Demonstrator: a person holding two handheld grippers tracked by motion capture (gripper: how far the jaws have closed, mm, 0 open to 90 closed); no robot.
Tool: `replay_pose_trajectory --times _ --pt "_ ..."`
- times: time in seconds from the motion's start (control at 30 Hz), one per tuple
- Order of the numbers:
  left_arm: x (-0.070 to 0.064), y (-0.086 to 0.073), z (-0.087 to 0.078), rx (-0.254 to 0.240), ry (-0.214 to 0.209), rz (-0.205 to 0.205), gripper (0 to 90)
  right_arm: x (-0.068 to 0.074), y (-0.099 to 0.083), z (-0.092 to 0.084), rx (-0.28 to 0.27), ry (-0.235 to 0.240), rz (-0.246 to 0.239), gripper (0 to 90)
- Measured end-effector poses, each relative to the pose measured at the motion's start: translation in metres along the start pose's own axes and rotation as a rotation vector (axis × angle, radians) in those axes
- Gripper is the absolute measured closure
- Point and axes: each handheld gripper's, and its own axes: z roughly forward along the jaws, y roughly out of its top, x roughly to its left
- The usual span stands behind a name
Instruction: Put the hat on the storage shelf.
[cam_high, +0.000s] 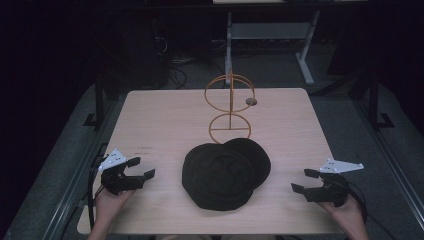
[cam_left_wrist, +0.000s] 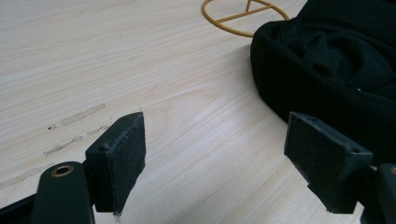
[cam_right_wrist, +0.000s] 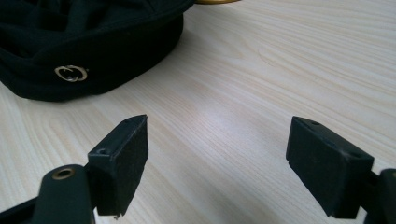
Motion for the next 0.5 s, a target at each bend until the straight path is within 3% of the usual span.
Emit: replay_pose_trajectory --times 0.37,0.5 --pt "0.001 -0.003 0.000 -0.004 -0.025 -0.019 20.0 0.007 0.008 0.002 0.006 0.032 0.001 19.5" --pt "0.001 -0.003 0.000 -0.005 -0.028 -0.019 19.7 0.015 0.016 0.003 0.003 0.052 -0.022 17.5"
